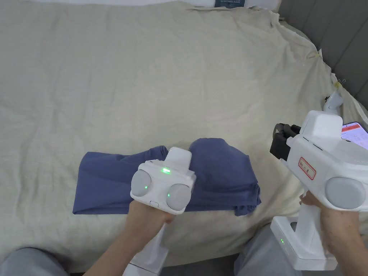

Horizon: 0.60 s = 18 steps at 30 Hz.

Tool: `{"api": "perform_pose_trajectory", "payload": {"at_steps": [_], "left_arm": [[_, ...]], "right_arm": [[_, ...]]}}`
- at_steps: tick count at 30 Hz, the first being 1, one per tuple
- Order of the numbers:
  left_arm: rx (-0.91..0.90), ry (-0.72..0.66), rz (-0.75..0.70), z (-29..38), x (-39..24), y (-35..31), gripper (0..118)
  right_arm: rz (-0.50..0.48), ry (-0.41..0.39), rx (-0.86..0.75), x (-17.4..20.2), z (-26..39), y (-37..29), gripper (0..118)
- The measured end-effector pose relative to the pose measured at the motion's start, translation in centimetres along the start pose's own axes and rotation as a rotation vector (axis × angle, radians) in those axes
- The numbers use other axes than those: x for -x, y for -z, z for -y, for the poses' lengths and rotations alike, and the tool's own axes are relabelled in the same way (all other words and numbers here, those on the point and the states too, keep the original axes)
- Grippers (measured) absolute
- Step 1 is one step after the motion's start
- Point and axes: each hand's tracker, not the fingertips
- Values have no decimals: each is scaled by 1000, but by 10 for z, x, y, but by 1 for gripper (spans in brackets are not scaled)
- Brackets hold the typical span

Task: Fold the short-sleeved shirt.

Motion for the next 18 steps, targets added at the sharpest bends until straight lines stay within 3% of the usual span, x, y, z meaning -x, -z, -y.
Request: {"api": "perform_pose_trajectory", "payload": {"at_steps": [2,8,15,18], "left_arm": [[6,-106,128,-11,2,-8,0],[-140,-262,226,-41,55,-57,0],[-184,-368,109,-47,153,-97,0],[-153,-458,139,-34,193,-106,0]], "right_arm": [[-2,1,-1,1,-1,-2,0],[-9,-20,-7,3,-5,-7,0],[-27,-23,-6,10,-5,-3,0],[-37,-22,1,14,-5,1,0]]}}
